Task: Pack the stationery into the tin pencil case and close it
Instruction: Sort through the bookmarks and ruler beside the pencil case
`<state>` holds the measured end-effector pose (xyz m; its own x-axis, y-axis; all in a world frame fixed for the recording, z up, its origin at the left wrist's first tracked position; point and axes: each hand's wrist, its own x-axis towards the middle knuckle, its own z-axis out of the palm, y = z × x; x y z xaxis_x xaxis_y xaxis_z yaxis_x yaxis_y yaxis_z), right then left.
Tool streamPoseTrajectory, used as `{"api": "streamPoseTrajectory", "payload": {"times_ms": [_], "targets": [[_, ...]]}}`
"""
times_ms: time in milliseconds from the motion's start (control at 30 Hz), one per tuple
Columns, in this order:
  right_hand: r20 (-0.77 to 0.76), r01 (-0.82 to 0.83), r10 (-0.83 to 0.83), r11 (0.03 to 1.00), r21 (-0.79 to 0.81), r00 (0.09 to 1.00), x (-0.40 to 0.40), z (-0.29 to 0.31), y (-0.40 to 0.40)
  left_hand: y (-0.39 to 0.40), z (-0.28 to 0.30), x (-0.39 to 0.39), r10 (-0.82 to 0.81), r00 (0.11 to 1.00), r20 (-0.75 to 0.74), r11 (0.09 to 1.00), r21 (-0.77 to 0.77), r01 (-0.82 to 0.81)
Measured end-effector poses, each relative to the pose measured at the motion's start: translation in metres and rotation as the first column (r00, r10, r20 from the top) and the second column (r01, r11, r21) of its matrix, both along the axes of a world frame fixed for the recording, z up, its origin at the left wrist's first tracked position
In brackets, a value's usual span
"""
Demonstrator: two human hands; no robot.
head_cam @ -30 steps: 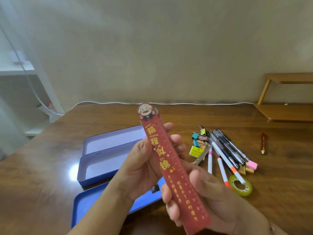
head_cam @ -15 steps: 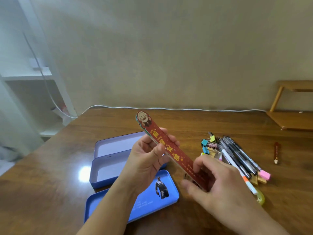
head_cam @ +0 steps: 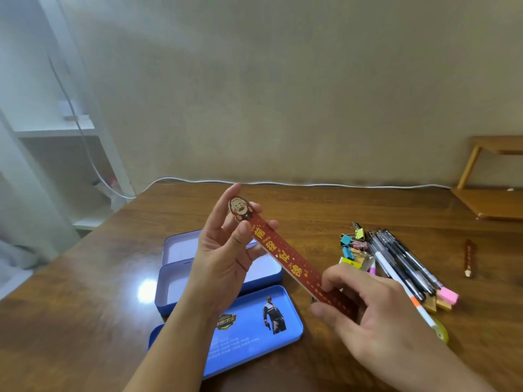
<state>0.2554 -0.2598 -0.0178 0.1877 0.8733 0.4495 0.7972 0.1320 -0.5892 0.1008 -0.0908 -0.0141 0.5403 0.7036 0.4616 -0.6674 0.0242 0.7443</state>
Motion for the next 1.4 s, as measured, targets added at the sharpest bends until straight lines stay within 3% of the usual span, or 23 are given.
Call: {"api": "streamPoseTrajectory", "payload": {"times_ms": [200, 500, 567, 633, 767, 867, 933, 1000, 1067, 1200, 1400], "targets": [[0.087, 0.057, -0.068, 0.991, 0.118, 0.994, -0.001, -0.002, 0.0, -0.002, 0.0, 0.001, 0.006, 1.0, 0.013, 1.0, -0.016, -0.006], [-0.013, 0.035, -0.034, 0.989, 0.142, 0.999, -0.006, -0.004, 0.015, -0.006, 0.013, -0.007, 0.099, 0.995, 0.005, 0.986, 0.138, -0.099], [0.087, 0.061, -0.076, 0.984, 0.166, 0.993, -0.009, 0.0, 0.017, -0.005, 0.015, -0.015, 0.164, 0.986, -0.017, 0.97, 0.186, -0.158], [0.284, 0.073, -0.124, 0.98, 0.184, 0.951, -0.011, 0.007, 0.02, 0.003, 0.02, -0.029, 0.234, 0.965, -0.114, 0.93, 0.316, -0.188], [0.408, 0.005, -0.042, 0.996, 0.093, 0.912, 0.001, 0.026, 0.038, 0.038, 0.034, -0.083, 0.332, 0.847, -0.416, 0.833, 0.55, -0.057], [0.544, -0.036, 0.093, 0.993, -0.114, 0.834, 0.002, 0.035, 0.072, 0.061, 0.013, -0.115, 0.559, 0.677, -0.479, 0.777, 0.587, -0.226], [0.681, -0.052, 0.156, 0.984, -0.17, 0.716, -0.01, 0.032, 0.103, 0.07, -0.011, -0.128, 0.646, 0.547, -0.532, 0.742, 0.607, -0.286], [0.774, -0.043, 0.204, 0.974, -0.223, 0.599, -0.026, 0.027, 0.13, 0.072, -0.027, -0.135, 0.623, 0.466, -0.628, 0.765, 0.614, -0.194], [0.782, -0.035, 0.248, 0.96, -0.279, 0.572, -0.035, 0.02, 0.148, 0.069, -0.033, -0.137, 0.605, 0.395, -0.691, 0.761, 0.648, -0.032], [0.734, -0.057, 0.27, 0.952, -0.301, 0.623, -0.041, 0.005, 0.166, 0.062, -0.037, -0.129, 0.641, 0.357, -0.68, 0.685, 0.716, 0.133], [0.716, -0.053, 0.244, 0.959, -0.278, 0.654, -0.042, -0.006, 0.173, 0.066, -0.038, -0.129, 0.642, 0.376, -0.668, 0.675, 0.725, 0.137]]}}
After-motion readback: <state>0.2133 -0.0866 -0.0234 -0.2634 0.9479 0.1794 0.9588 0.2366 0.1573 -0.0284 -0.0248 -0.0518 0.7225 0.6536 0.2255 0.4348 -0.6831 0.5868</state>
